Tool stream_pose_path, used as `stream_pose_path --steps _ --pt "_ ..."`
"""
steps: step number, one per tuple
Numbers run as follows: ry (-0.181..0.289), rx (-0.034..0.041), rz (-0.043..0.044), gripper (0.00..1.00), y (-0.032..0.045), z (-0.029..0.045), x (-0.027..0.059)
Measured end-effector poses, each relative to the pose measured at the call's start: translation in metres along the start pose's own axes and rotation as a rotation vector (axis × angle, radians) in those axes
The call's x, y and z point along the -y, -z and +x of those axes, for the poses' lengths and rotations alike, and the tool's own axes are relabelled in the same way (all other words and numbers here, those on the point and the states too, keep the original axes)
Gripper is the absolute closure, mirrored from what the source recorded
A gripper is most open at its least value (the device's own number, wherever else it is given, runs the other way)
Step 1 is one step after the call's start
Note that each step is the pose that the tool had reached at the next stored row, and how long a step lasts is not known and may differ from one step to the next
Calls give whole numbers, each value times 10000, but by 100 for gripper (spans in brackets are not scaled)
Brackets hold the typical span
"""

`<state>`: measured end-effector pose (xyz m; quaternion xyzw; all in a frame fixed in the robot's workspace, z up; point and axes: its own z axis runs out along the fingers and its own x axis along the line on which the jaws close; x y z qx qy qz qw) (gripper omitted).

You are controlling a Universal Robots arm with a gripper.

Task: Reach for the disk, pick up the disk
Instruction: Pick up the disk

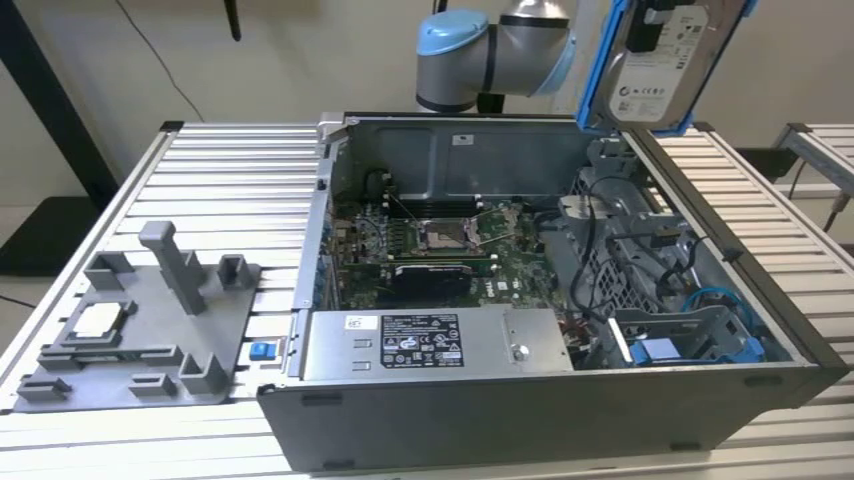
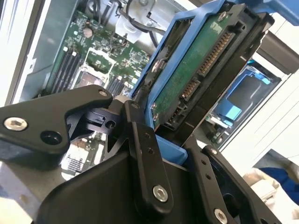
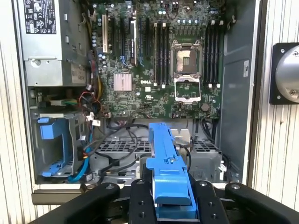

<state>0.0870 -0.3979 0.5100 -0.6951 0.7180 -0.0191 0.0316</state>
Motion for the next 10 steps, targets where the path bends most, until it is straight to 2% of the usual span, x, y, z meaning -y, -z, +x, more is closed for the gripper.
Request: stream_pose_path --steps 4,10 --pt "-1 0 1 100 -10 81 -6" --pt "0 1 11 100 -28 259 -28"
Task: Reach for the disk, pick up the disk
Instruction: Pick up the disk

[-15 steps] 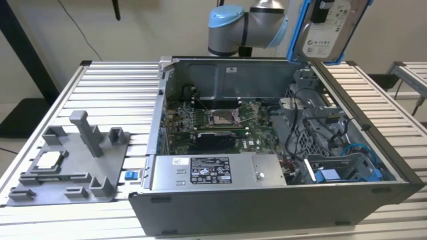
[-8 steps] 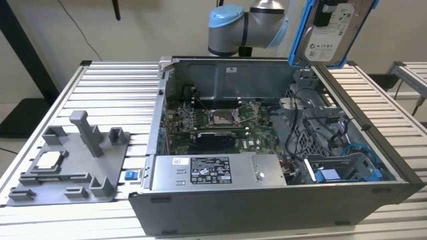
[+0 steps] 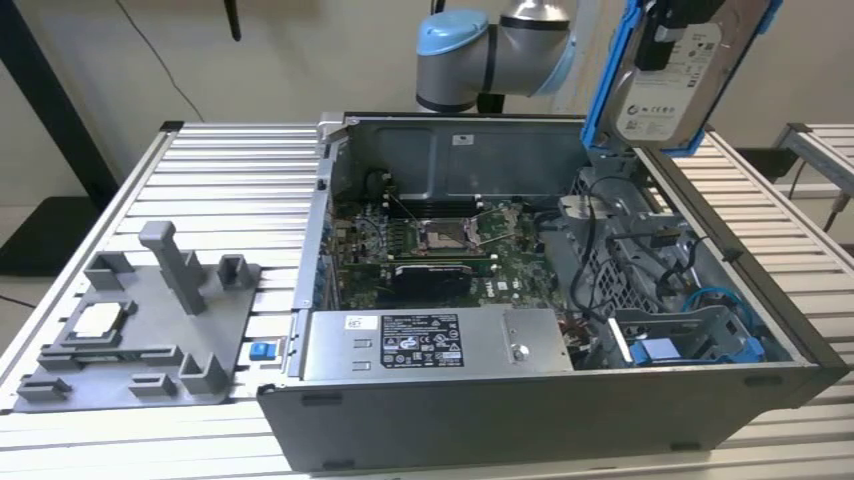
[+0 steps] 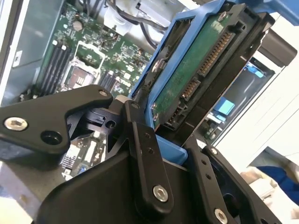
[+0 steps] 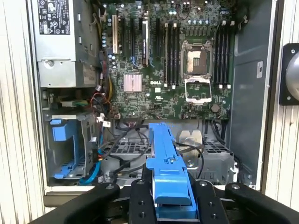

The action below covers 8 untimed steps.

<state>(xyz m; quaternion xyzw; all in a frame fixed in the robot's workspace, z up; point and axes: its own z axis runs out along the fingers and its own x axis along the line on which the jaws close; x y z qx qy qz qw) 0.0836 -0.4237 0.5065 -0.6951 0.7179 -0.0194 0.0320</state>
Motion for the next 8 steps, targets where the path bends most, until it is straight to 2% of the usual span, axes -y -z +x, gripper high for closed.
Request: stream_pose_path --steps 8 --pt "1 1 0 100 -31 276 3"
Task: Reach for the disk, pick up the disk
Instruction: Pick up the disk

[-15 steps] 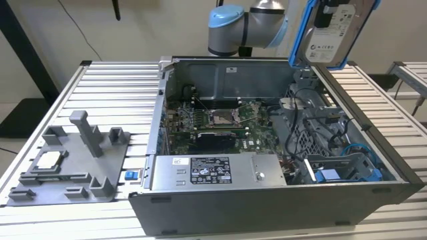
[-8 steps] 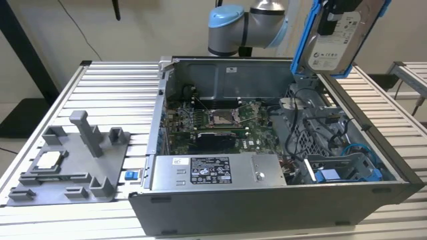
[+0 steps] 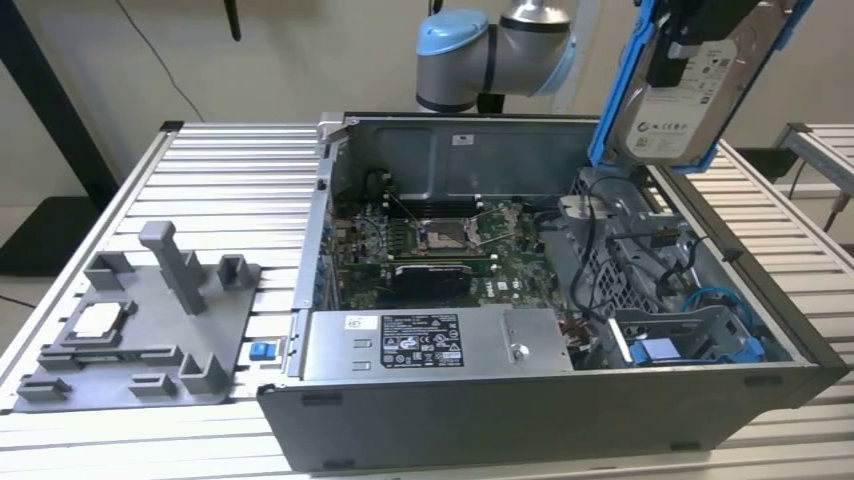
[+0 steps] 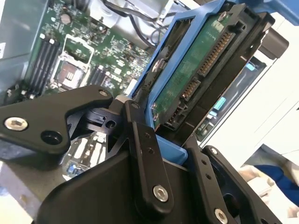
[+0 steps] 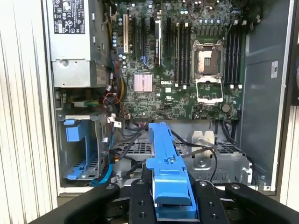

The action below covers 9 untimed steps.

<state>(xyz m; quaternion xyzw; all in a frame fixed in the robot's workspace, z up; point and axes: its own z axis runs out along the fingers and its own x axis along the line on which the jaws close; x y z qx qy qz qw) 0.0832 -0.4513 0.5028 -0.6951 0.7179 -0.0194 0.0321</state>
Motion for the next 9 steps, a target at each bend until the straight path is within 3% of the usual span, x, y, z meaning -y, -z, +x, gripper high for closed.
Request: stream_pose_path --steps 4,9 --pt "0 0 0 100 -20 131 2" --pt "0 -1 0 100 -45 223 0"
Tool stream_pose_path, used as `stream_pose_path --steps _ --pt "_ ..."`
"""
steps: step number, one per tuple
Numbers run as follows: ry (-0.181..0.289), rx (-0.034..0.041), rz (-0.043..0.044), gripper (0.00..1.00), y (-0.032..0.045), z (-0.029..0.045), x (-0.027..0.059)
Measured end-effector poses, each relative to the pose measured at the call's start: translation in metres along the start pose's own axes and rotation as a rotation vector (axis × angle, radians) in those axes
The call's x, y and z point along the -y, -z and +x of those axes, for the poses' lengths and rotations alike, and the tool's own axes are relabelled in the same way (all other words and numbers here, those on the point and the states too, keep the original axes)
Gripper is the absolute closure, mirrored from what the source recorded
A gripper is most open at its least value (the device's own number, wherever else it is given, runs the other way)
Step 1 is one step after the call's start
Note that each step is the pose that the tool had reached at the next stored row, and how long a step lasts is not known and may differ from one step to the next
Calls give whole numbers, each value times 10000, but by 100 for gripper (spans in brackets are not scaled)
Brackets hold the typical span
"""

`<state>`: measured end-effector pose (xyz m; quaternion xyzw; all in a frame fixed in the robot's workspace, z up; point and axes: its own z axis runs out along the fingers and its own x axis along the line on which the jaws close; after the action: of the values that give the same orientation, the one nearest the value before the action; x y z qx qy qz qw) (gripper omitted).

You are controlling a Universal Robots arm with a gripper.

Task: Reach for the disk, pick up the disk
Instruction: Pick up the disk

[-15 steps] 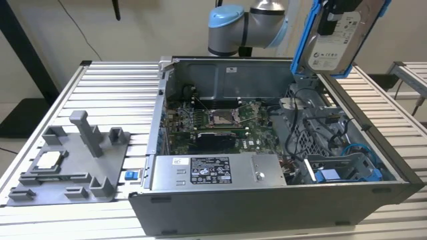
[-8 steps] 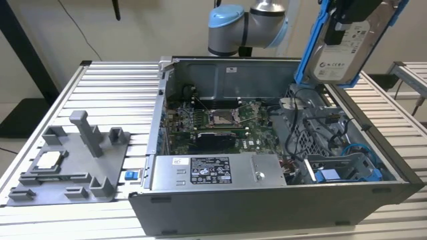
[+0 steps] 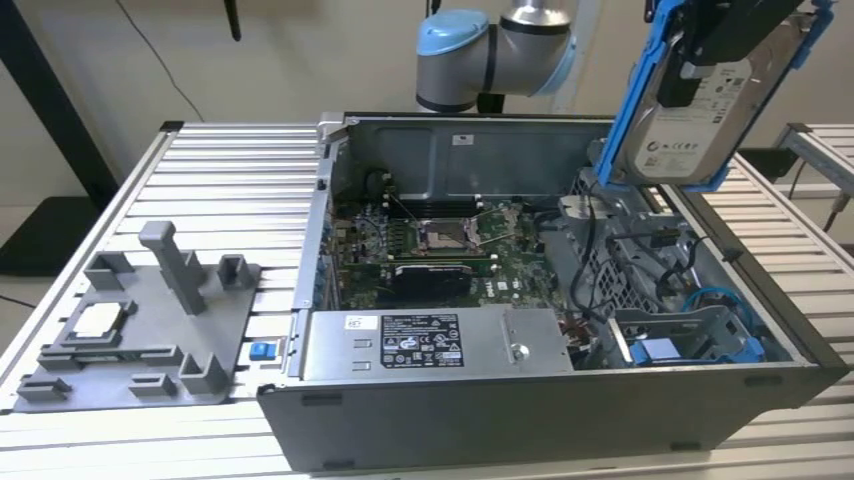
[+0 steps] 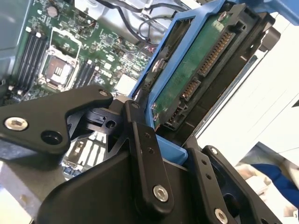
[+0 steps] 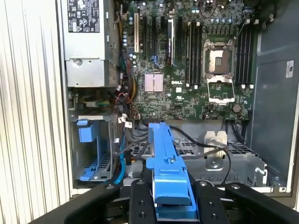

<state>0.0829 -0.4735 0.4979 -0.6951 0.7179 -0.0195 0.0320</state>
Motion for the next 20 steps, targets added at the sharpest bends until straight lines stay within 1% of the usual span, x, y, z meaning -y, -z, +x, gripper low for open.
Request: stream_pose_path --steps 16,20 --pt "0 0 0 100 -91 241 -9" --pt "2 0 0 100 -116 318 -11"
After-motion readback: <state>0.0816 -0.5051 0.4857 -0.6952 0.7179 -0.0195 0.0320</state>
